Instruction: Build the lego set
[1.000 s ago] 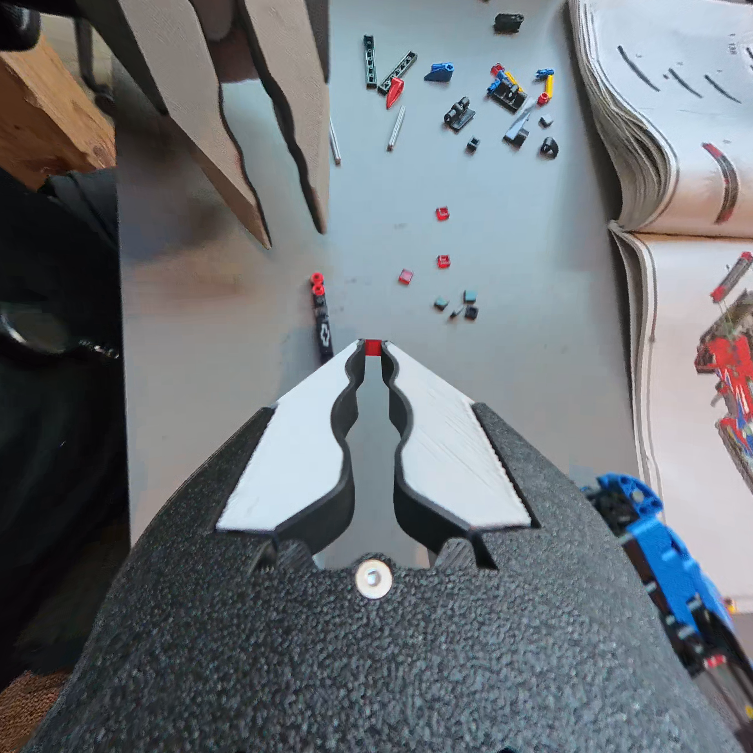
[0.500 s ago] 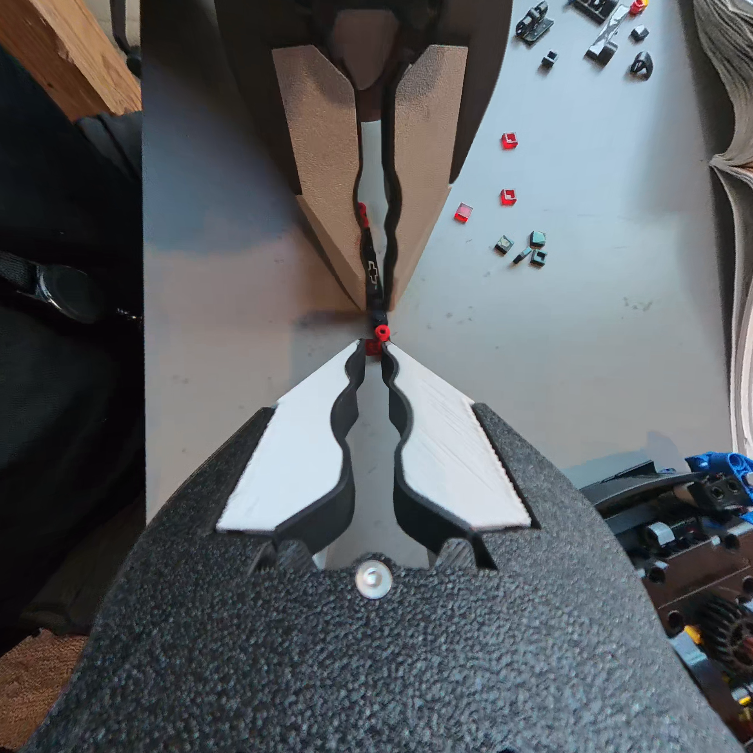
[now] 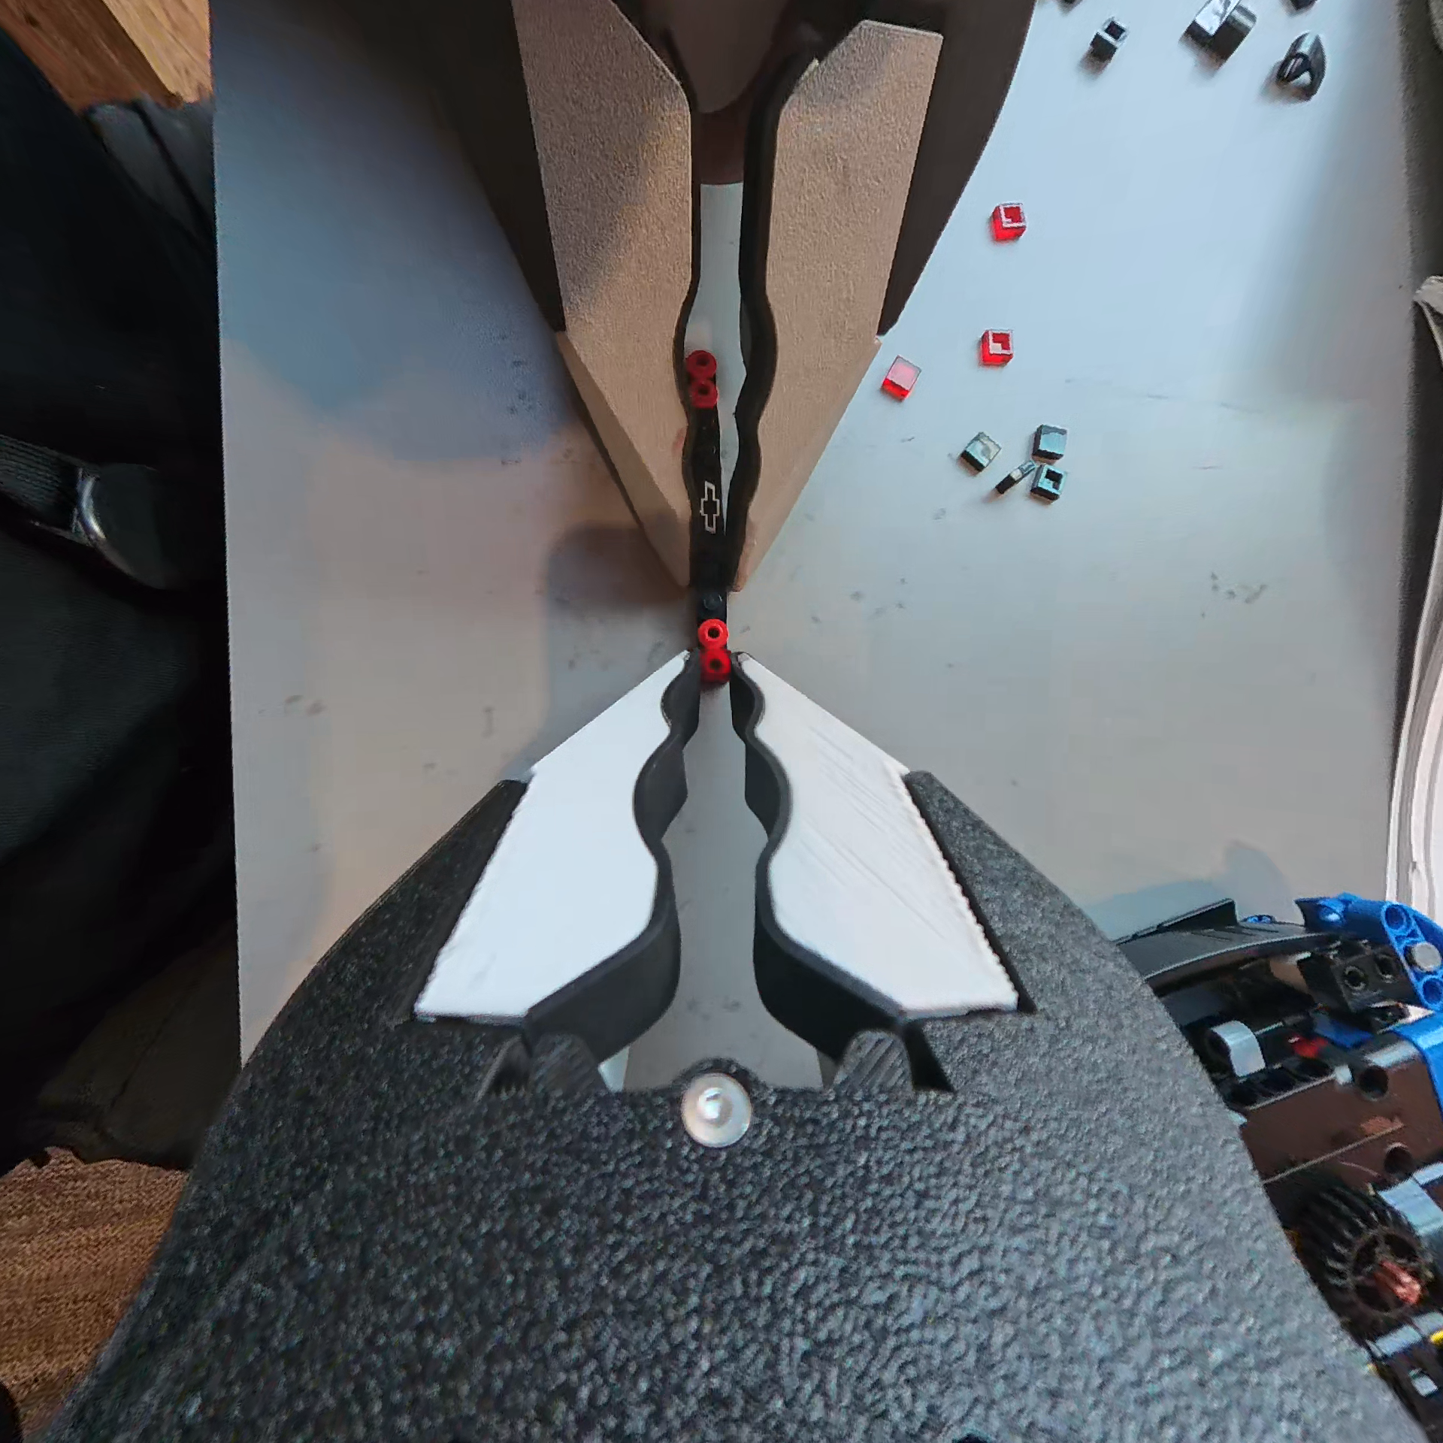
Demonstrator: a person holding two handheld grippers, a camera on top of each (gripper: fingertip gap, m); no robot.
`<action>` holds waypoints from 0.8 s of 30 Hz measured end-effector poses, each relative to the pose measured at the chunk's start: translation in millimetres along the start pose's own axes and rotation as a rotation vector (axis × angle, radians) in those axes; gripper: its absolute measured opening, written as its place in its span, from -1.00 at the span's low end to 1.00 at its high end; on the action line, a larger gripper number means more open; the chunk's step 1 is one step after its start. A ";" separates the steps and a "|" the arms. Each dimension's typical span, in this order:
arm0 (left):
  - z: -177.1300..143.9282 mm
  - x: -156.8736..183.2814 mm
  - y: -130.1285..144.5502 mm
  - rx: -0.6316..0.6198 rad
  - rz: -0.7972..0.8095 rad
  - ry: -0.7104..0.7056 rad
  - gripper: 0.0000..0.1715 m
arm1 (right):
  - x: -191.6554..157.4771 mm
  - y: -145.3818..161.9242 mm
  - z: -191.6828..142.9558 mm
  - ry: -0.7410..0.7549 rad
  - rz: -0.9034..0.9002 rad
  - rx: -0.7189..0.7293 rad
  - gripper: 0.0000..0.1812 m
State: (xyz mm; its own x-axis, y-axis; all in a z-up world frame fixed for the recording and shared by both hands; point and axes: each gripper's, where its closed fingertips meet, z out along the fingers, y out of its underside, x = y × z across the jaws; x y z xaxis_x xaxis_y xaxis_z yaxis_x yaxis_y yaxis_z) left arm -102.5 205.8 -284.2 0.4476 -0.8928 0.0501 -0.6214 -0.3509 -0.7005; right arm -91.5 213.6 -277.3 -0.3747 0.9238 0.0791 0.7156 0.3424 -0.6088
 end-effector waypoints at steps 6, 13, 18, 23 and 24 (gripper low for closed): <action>0.1 0.1 0.0 0.002 0.007 -0.001 -0.95 | 0.4 0.5 0.6 -0.008 -0.014 -0.038 -0.93; 0.0 0.2 0.0 0.006 0.000 0.008 -0.94 | 0.2 0.0 0.0 -0.012 -0.044 -0.065 -0.93; -0.1 0.1 0.0 0.009 -0.005 0.011 -0.94 | -0.3 -0.2 -0.3 -0.023 -0.046 -0.091 -0.93; -0.2 0.0 0.0 0.008 0.002 0.005 -0.94 | 0.5 0.2 0.5 -0.022 -0.058 -0.125 -0.93; -0.3 -0.2 0.1 0.007 0.005 0.004 -0.94 | 0.6 0.1 0.5 -0.024 -0.056 -0.128 -0.93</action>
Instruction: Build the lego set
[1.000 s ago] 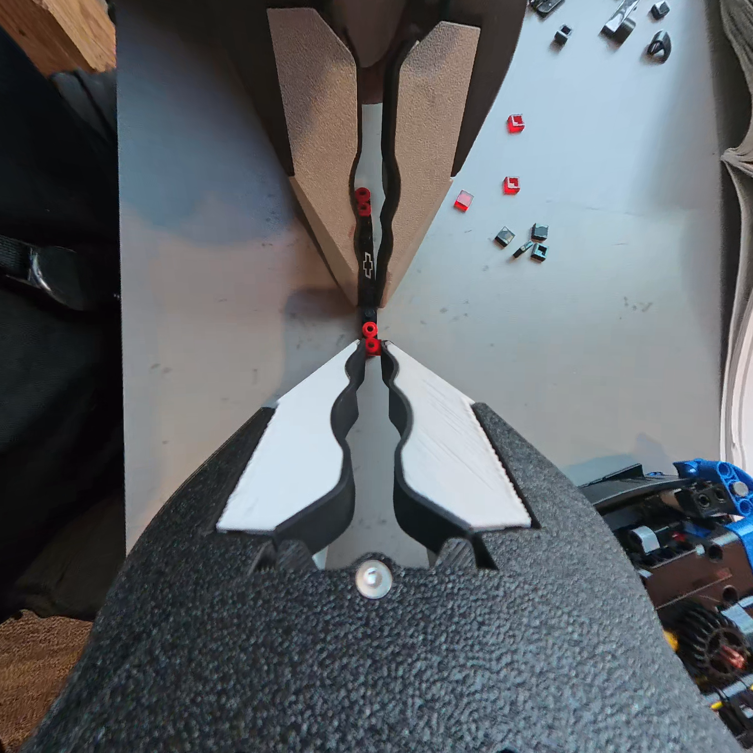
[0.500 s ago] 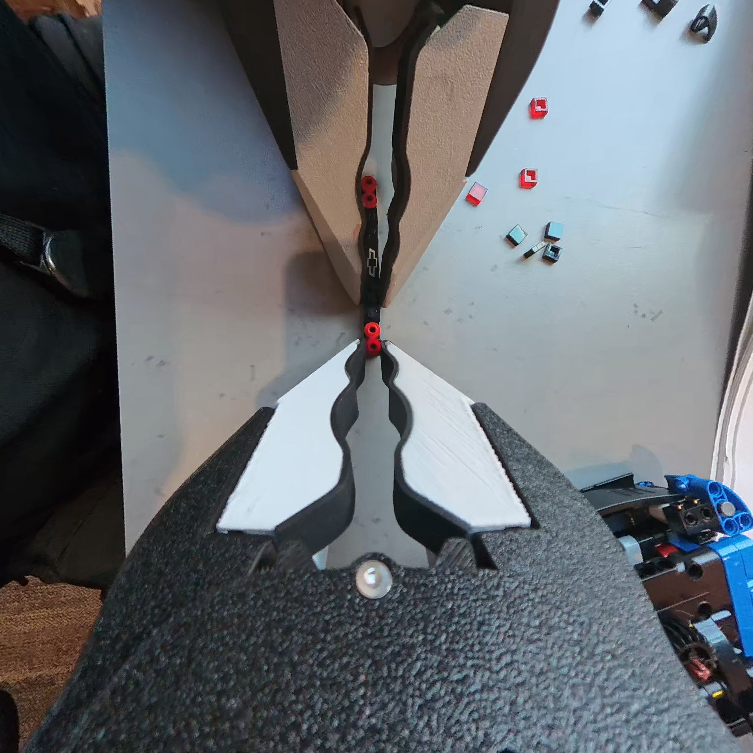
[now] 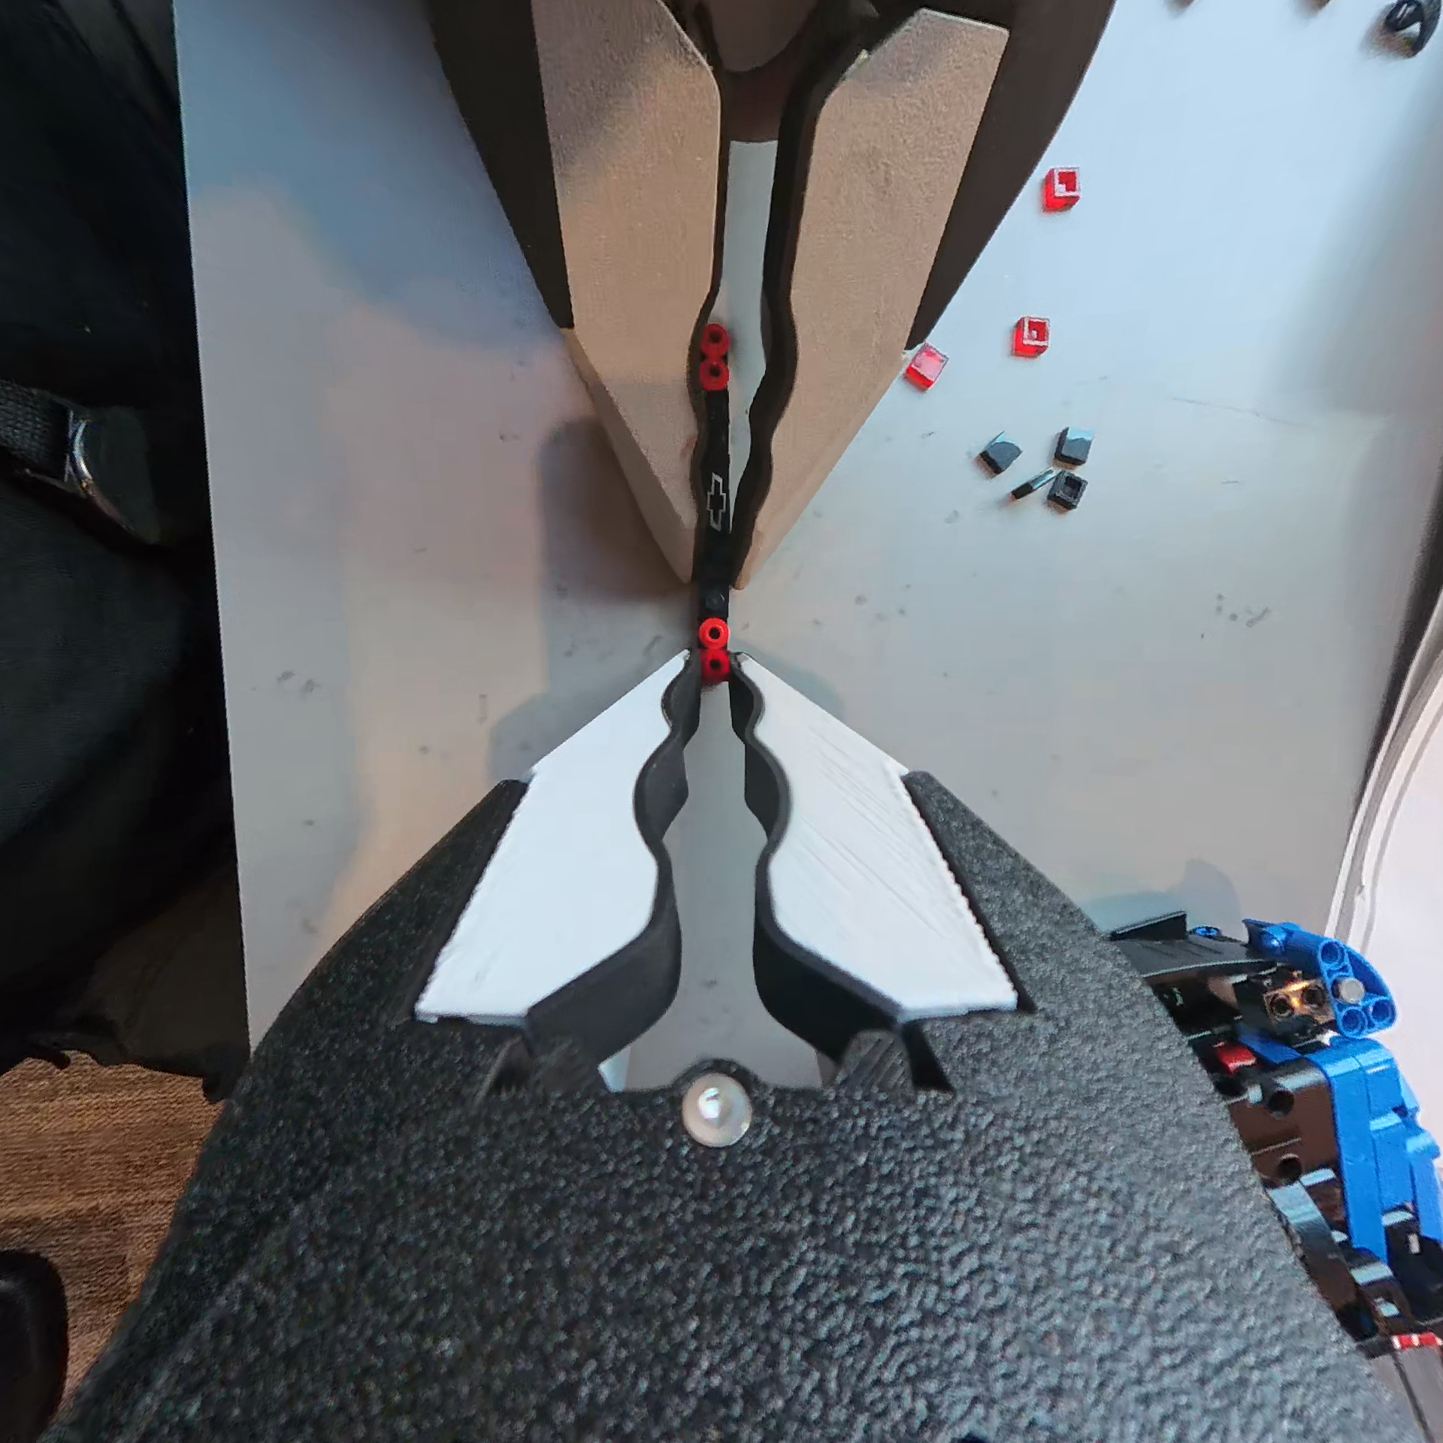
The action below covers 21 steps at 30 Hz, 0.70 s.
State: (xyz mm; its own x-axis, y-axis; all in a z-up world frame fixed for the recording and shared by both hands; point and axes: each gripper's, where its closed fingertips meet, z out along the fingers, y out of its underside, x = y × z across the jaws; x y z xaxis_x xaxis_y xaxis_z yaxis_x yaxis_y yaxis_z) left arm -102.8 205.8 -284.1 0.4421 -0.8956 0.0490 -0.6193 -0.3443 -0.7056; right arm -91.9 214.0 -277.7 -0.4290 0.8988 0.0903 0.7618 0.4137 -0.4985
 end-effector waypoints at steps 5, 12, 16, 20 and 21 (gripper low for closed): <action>0.0 -0.2 0.1 0.003 0.000 0.005 -0.95 | -0.4 0.2 0.6 -0.017 -0.010 -0.028 -0.93; 0.0 -0.2 0.4 0.010 -0.006 0.012 -0.94 | -0.9 1.5 2.4 -0.045 -0.095 -0.100 -0.94; 0.0 -0.1 0.4 0.005 0.001 0.011 -0.94 | -0.9 1.7 2.8 -0.066 -0.104 -0.116 -0.94; -0.1 -0.3 0.6 0.009 -0.004 0.009 -0.94 | -1.0 1.1 3.2 -0.052 -0.039 -0.051 -0.93; -0.4 -0.6 0.9 0.008 -0.006 0.009 -0.94 | -0.8 0.2 3.3 -0.041 -0.011 -0.043 -0.93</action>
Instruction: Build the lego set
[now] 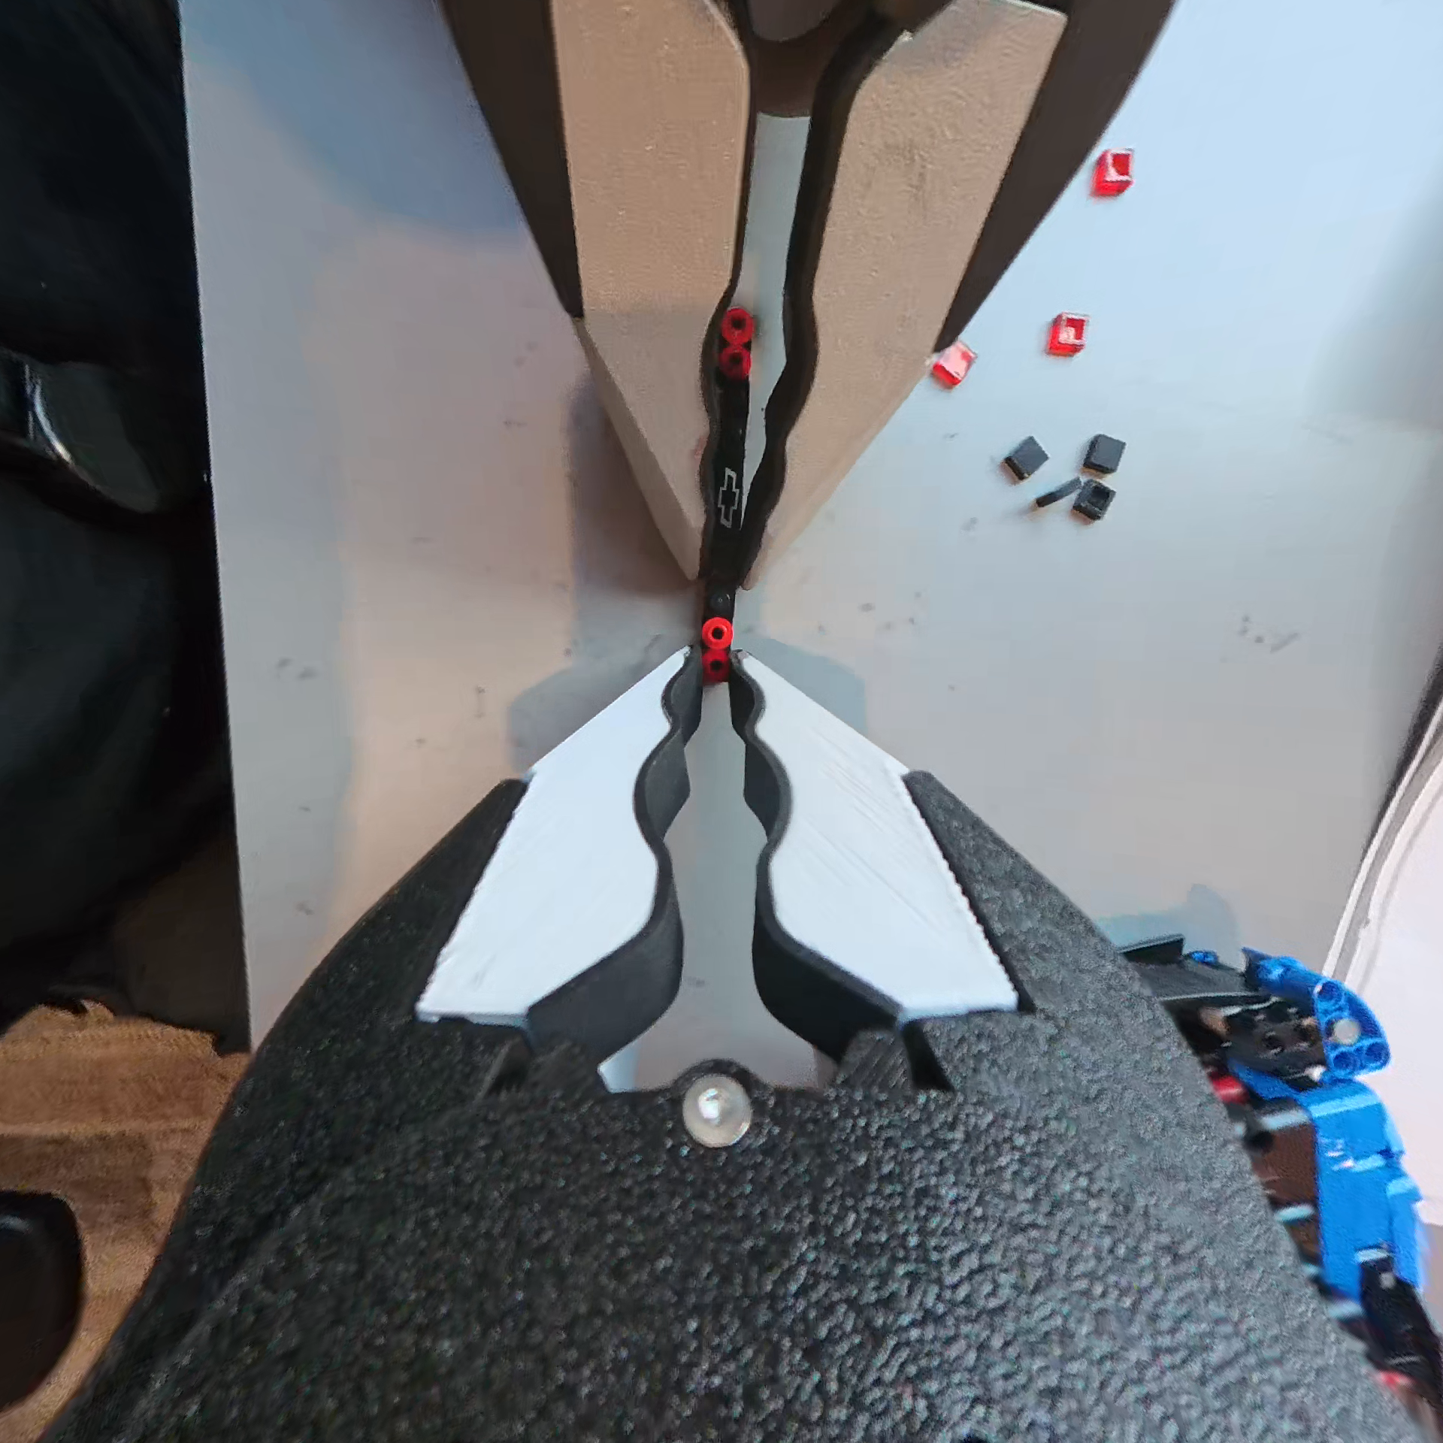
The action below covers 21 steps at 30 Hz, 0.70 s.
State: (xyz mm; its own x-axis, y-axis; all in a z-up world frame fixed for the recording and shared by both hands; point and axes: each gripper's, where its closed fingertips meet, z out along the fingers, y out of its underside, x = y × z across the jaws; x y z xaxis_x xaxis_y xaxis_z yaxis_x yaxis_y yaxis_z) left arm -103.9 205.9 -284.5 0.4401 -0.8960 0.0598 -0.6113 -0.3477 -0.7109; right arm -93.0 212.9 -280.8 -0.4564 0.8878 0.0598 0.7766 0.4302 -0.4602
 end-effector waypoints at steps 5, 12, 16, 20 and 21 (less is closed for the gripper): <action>-0.5 -0.9 0.0 0.010 -0.014 0.003 -0.94 | 0.0 -5.7 -6.0 0.032 0.128 0.128 -0.93; -1.1 0.1 -0.5 0.001 -0.010 0.021 -0.91 | 3.3 -6.5 -1.7 0.070 0.136 0.146 -0.68; -6.0 -2.9 1.3 -0.010 -0.028 0.003 -0.65 | -2.0 -5.5 7.2 0.041 0.128 0.141 -0.77; -21.0 -2.5 -1.3 0.026 -0.097 0.025 -0.62 | 0.2 -6.7 7.9 0.052 0.140 0.174 -0.86; -28.4 -6.9 1.5 0.017 -0.106 0.000 -0.60 | -0.1 -6.3 7.7 0.056 0.140 0.179 -0.85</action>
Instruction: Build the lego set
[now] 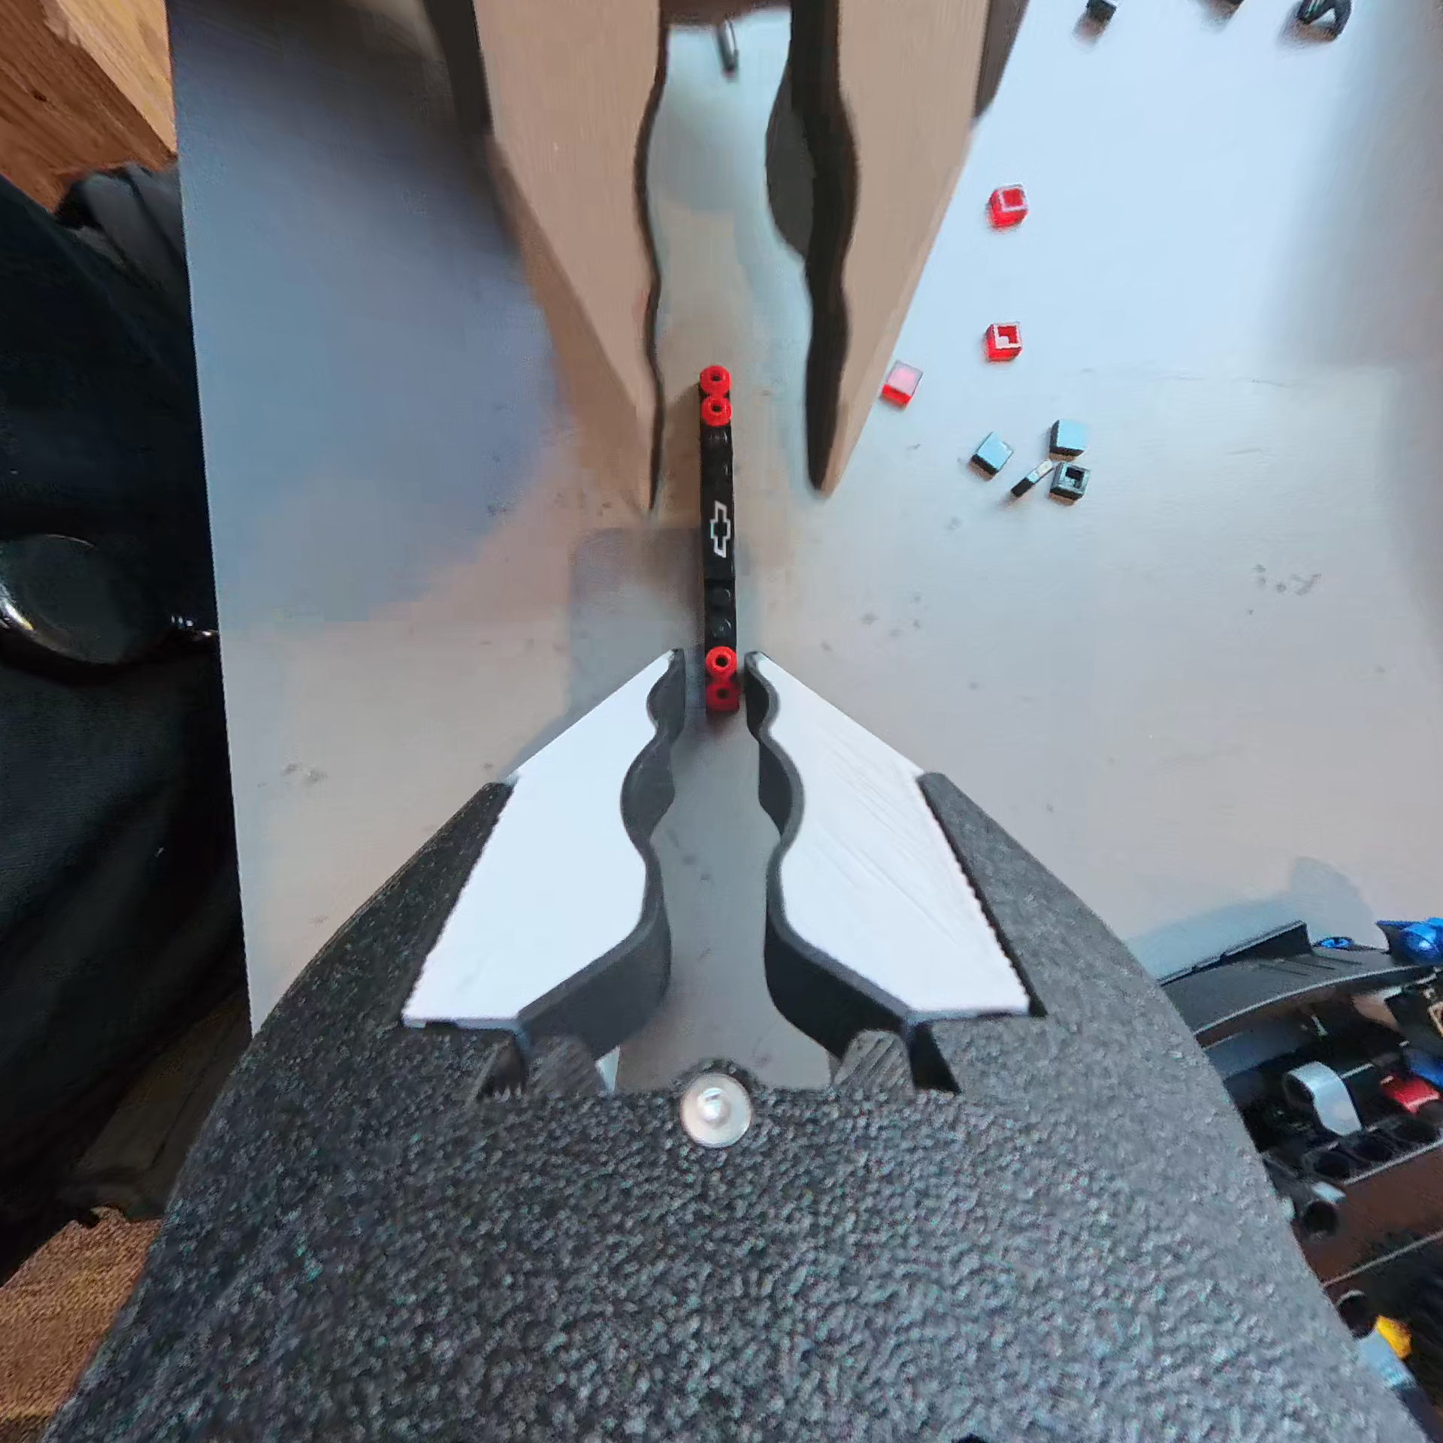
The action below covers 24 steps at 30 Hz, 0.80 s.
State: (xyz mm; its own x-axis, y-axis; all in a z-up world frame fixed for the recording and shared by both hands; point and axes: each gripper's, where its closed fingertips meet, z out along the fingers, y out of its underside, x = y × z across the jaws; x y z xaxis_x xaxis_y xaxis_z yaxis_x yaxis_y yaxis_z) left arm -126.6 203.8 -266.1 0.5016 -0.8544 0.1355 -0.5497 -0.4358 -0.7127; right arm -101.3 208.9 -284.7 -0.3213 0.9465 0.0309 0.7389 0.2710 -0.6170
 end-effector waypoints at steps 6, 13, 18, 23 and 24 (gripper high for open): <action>-45.9 -65.5 18.4 -0.058 -0.096 -0.308 -0.70 | -0.3 2.3 -10.9 0.024 0.011 0.037 -0.79; -35.5 -81.4 26.3 -0.190 -0.007 -0.292 -0.80 | -0.7 -4.6 -34.1 0.054 0.063 0.139 -0.79; -33.8 -61.5 19.1 -0.237 0.226 -0.198 -0.90 | -1.5 3.6 -40.3 0.062 0.099 0.160 -0.80; -22.1 -55.1 27.3 -0.328 0.323 -0.084 -0.86 | -1.2 4.9 -43.8 0.064 0.123 0.188 -0.80; -19.8 -55.8 28.9 -0.339 0.327 -0.073 -0.86 | -1.7 4.4 -44.2 0.064 0.125 0.192 -0.80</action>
State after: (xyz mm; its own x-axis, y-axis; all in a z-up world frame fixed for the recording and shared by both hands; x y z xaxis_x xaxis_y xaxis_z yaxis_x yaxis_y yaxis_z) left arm -183.6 233.3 -280.6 0.3045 -0.9455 -0.1158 -0.8674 -0.2250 -0.4439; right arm -71.4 216.3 -252.7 -0.1920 0.9814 -0.0093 0.6424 0.1185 -0.7571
